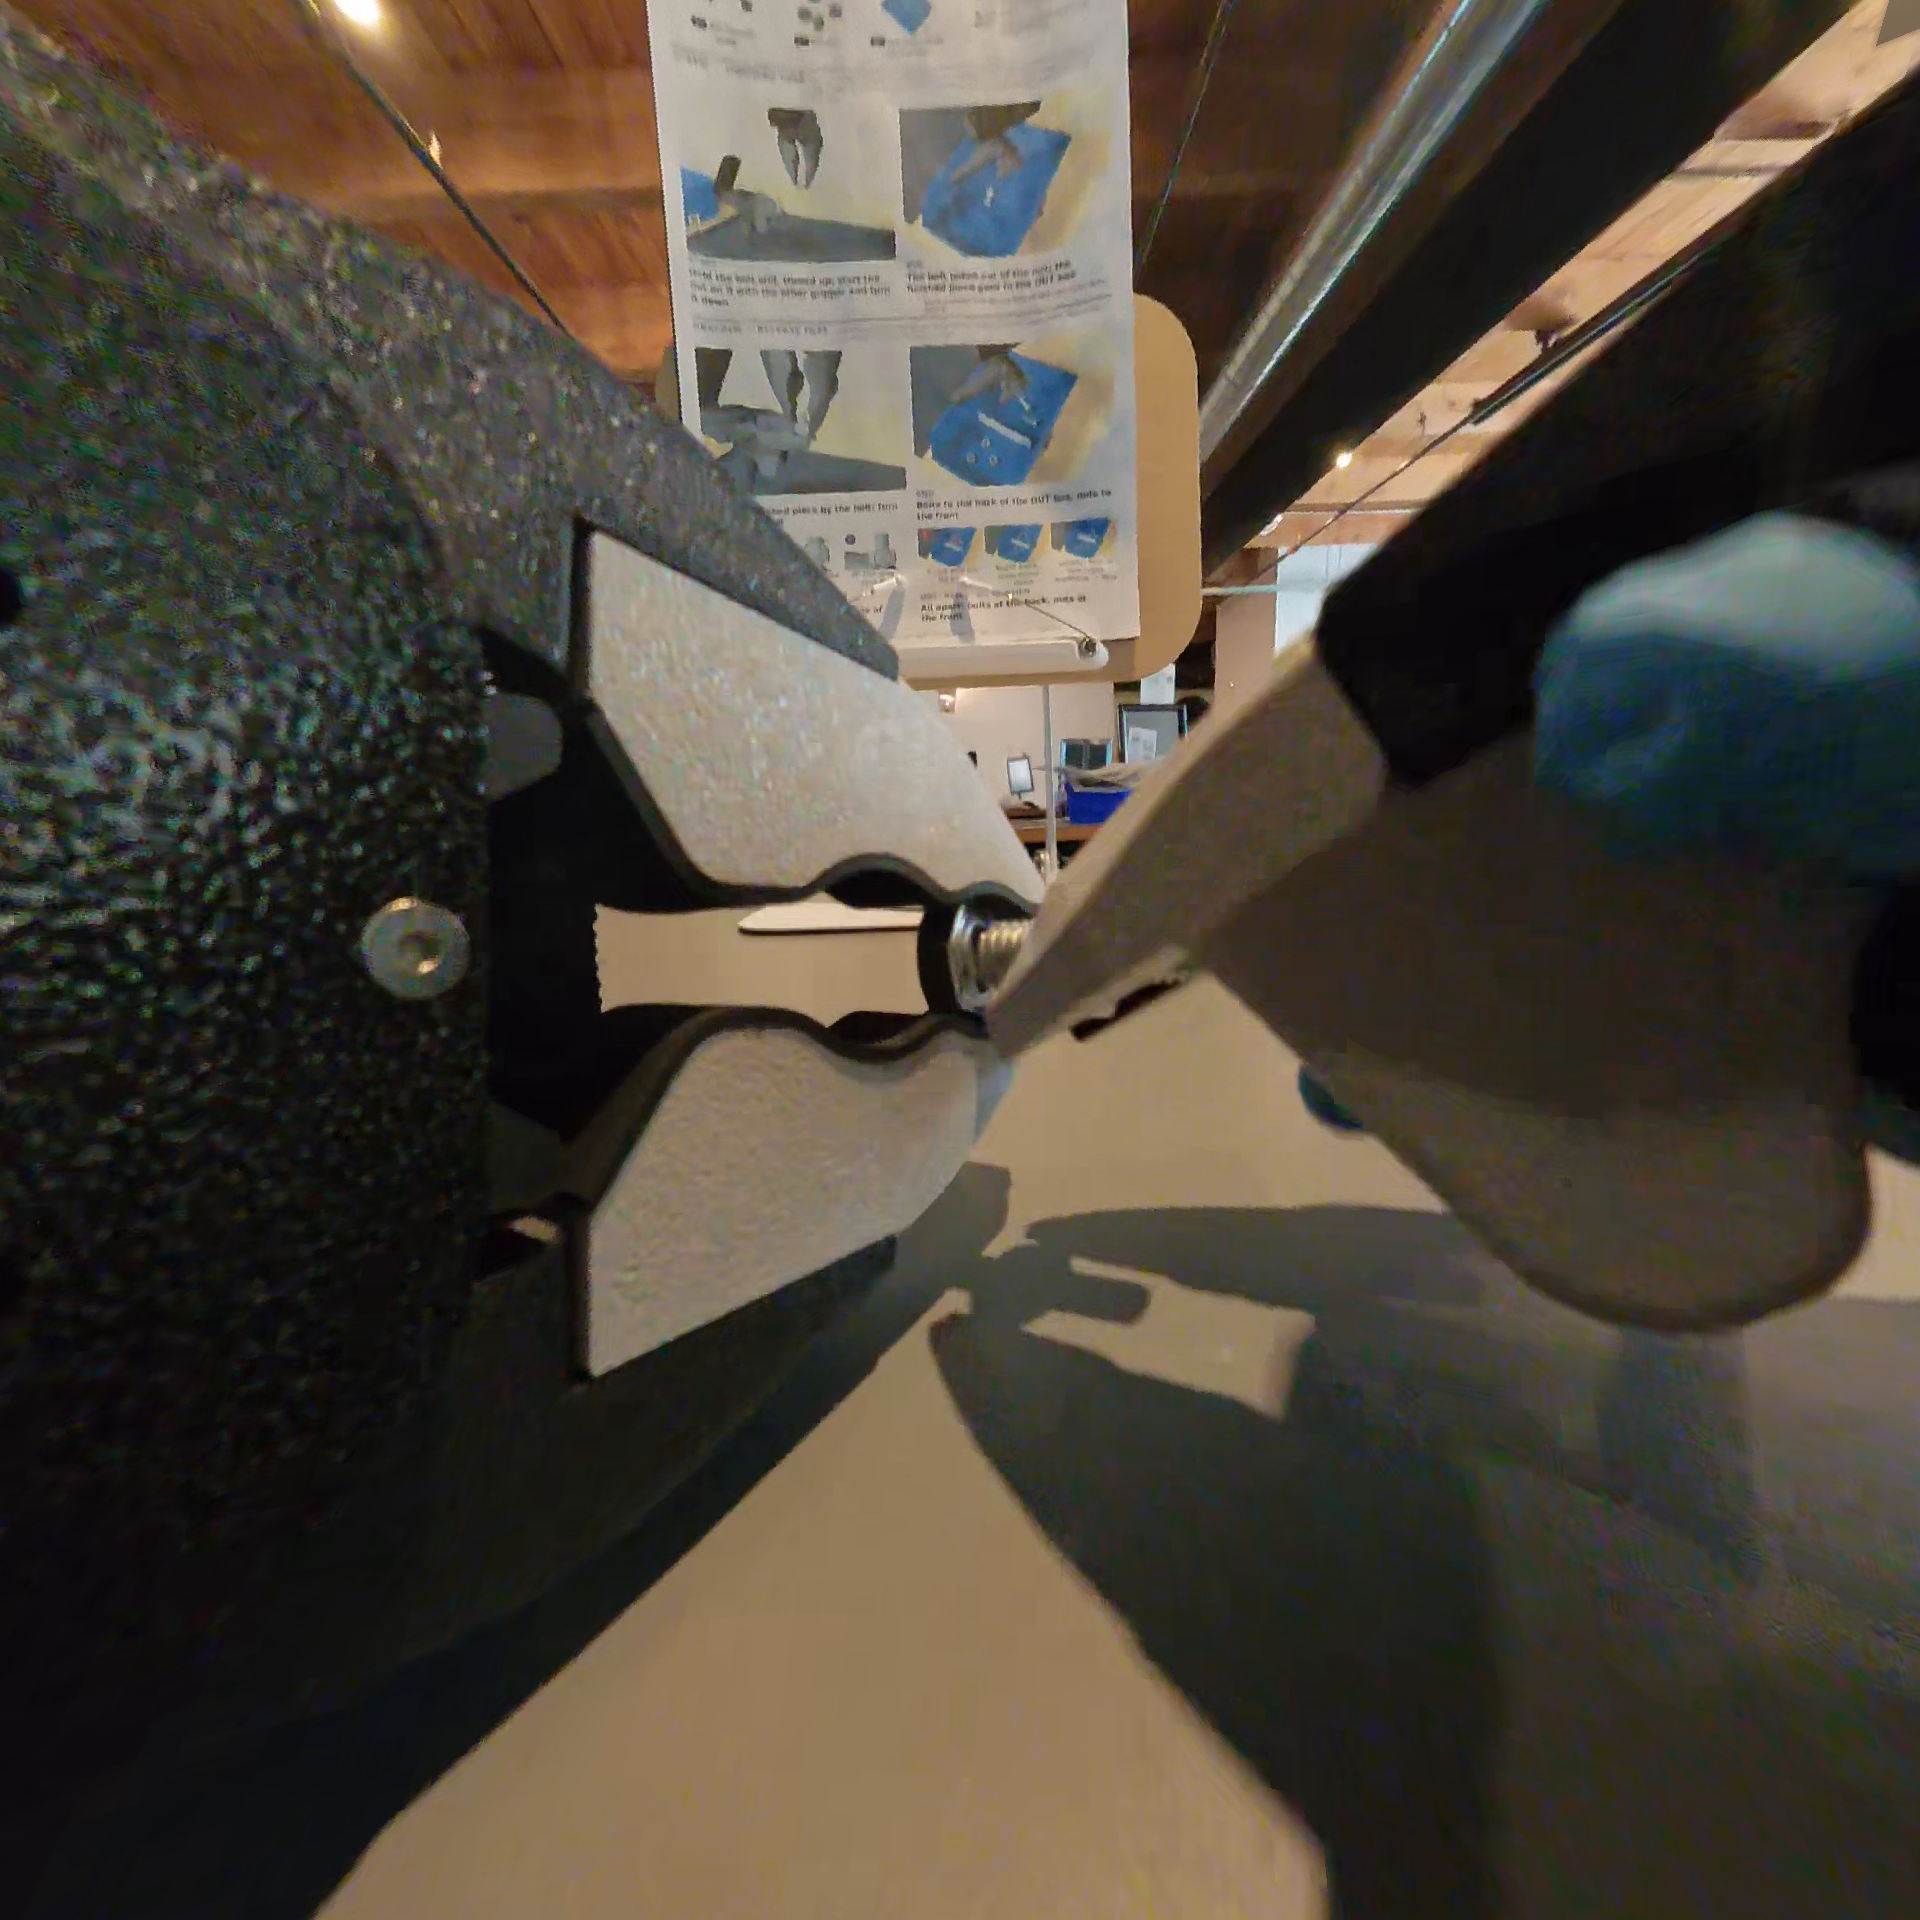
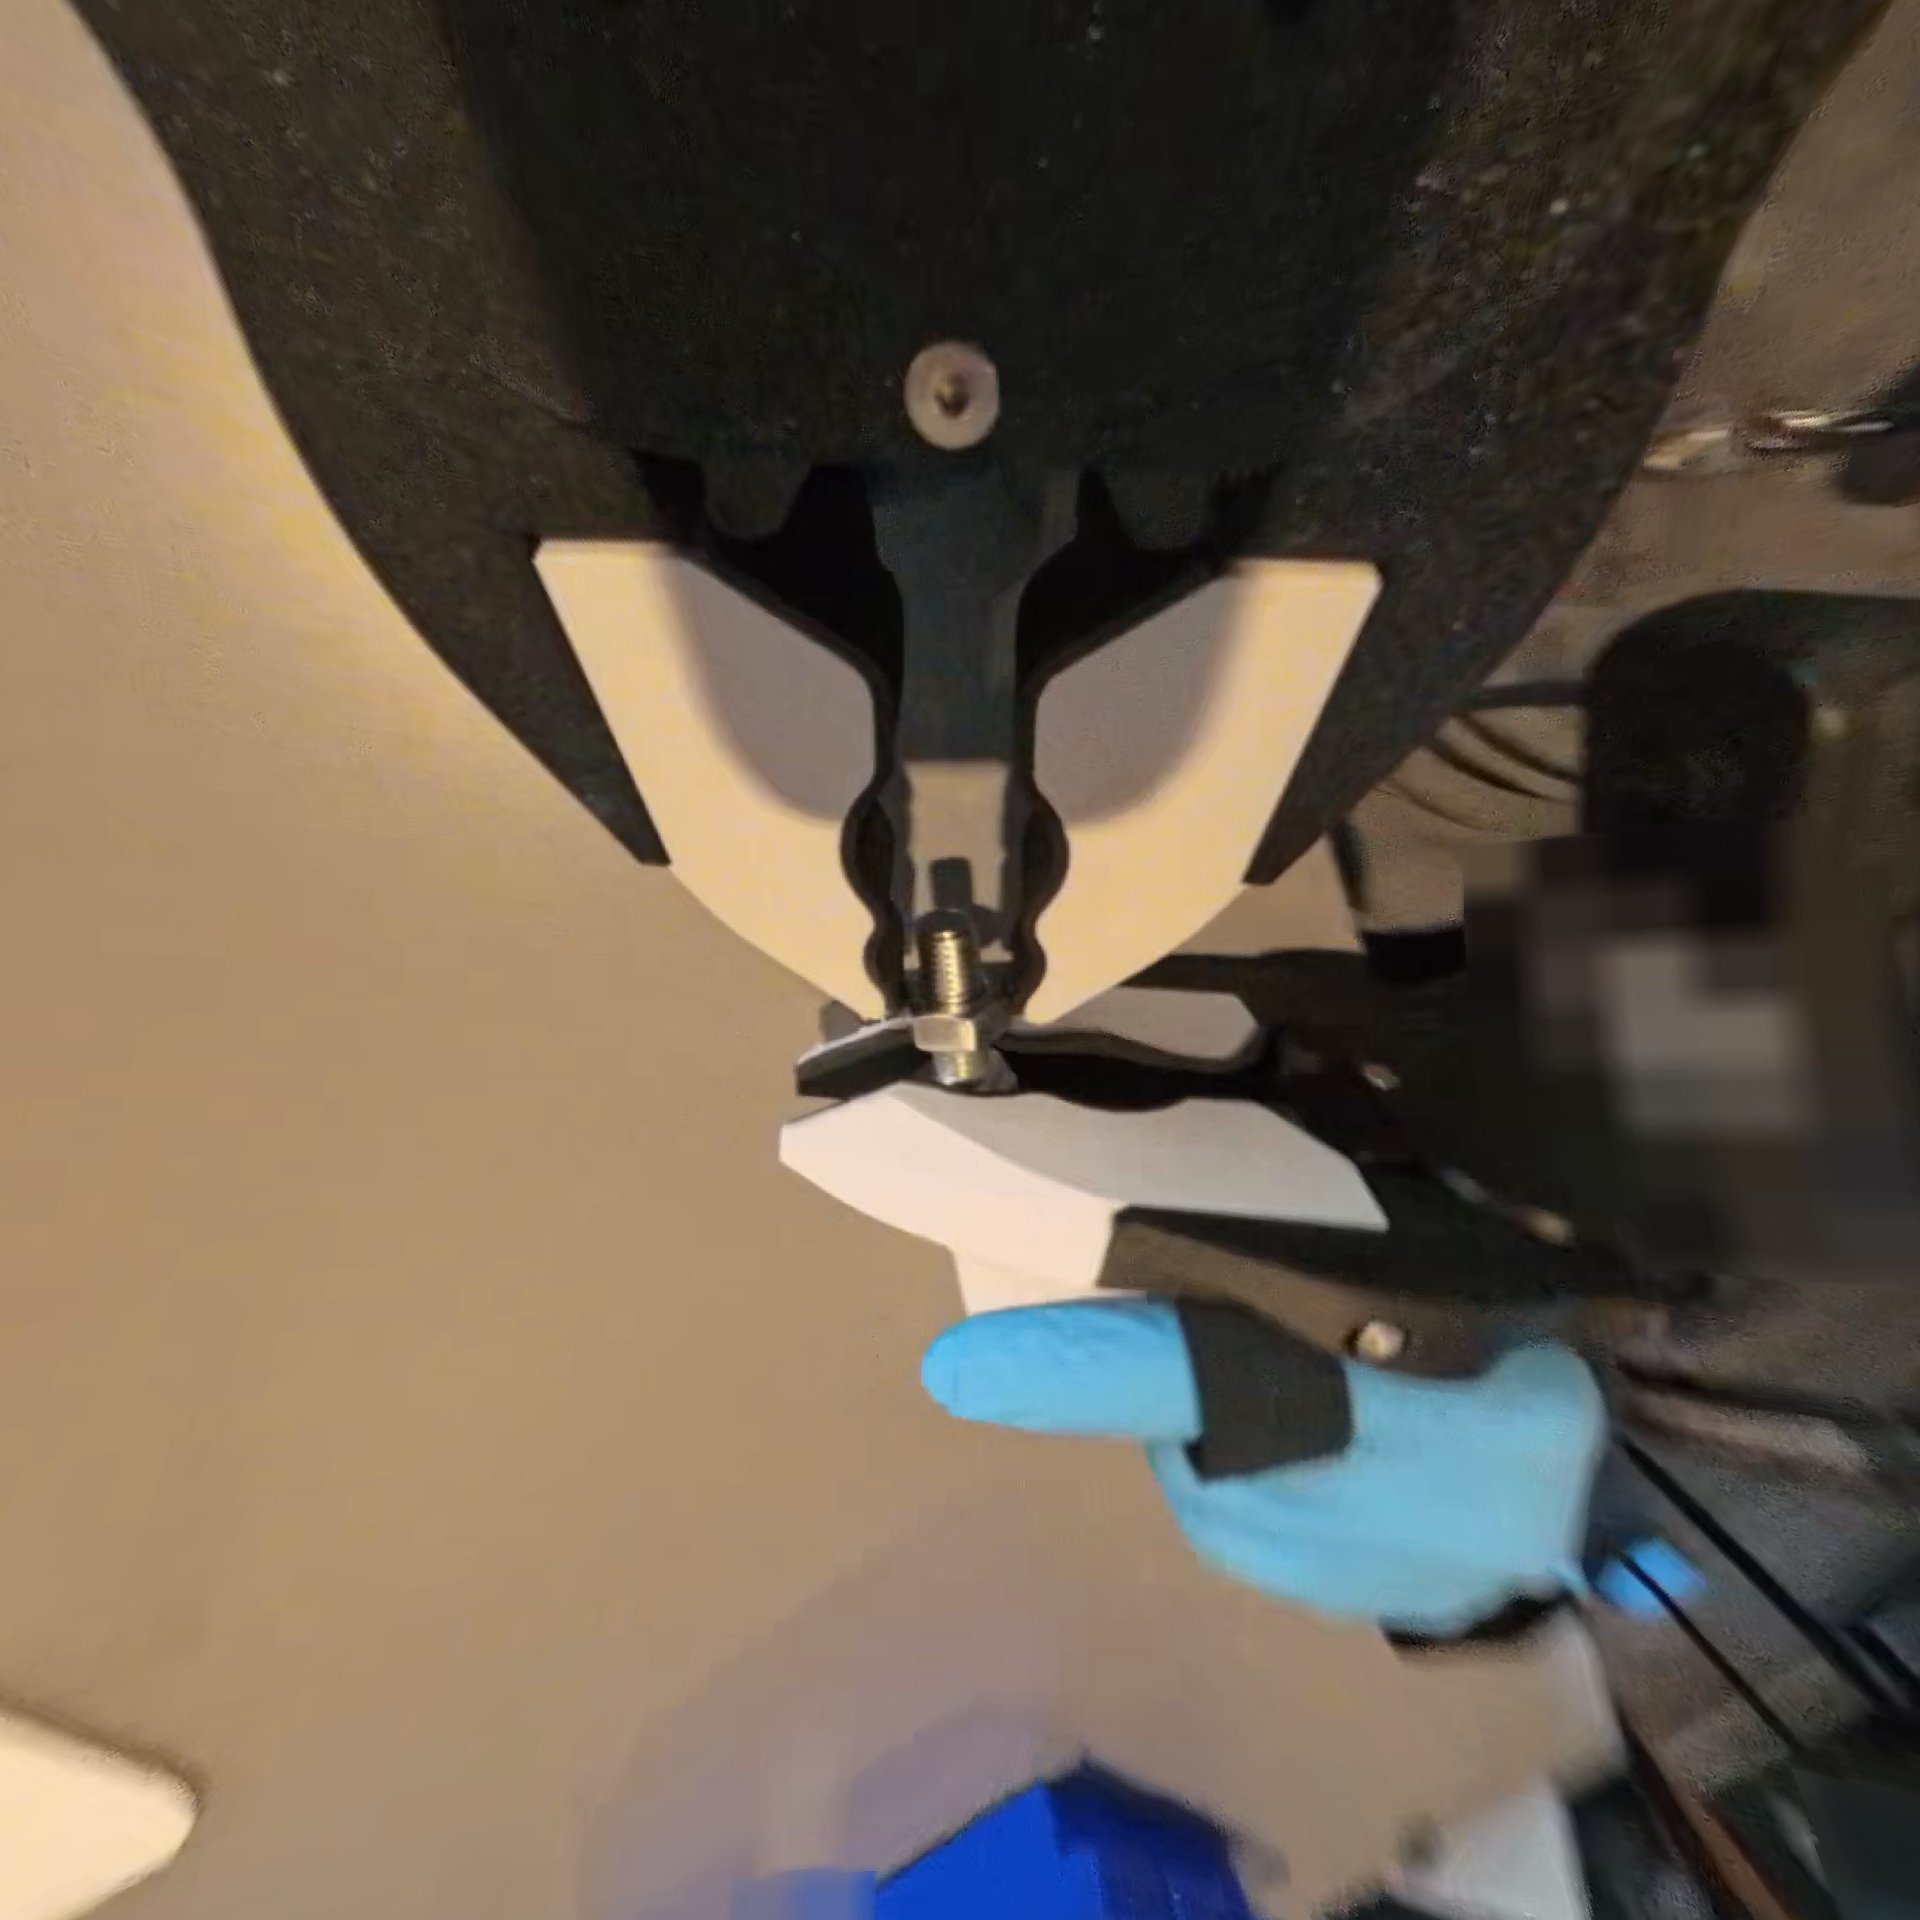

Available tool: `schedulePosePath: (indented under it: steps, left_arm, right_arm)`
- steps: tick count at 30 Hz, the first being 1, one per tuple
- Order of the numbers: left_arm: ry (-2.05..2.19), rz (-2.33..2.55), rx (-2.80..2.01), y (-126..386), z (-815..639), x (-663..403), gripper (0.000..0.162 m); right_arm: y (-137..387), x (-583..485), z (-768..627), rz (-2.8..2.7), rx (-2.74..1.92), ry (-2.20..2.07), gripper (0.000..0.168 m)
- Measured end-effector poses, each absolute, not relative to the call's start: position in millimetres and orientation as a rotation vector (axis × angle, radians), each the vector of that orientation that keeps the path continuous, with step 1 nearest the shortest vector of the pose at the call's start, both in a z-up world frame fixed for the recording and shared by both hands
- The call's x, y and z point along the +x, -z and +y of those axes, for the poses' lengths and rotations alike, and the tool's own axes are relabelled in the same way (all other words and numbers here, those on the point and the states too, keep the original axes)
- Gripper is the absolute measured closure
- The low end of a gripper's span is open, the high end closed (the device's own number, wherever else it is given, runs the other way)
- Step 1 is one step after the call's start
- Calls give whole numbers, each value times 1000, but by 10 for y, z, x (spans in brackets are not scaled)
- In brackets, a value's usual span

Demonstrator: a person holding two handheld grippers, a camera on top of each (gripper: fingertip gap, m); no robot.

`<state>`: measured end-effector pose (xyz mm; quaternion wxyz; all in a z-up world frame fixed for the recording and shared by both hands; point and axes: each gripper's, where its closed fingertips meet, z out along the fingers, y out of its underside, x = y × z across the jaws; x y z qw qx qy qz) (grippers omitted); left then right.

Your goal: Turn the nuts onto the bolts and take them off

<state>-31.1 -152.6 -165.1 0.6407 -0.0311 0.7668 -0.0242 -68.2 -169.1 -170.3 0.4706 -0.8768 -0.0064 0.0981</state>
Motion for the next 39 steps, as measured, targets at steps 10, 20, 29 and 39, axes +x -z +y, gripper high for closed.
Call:
schedulePosePath:
  steps: [10,20,29,39]
  left_arm:
    - [228,1797,-201,1655,-1522,-310,147]
    - [308,1863,-202,1737,-1604,-345,147]
    - [192,1834,-150,1743,-1575,-329,147]
    - [275,1847,-238,1723,-1537,-313,147]
  right_arm:
    - [1630,-418,-1766,-436,-2064,298,119]
    - [1589,-540,-1681,-920,-1766,926,139]
    - [1718,-585,-1688,-589,-2057,506,150]
    - [1690,-508,-1727,-573,-2030,483,130]
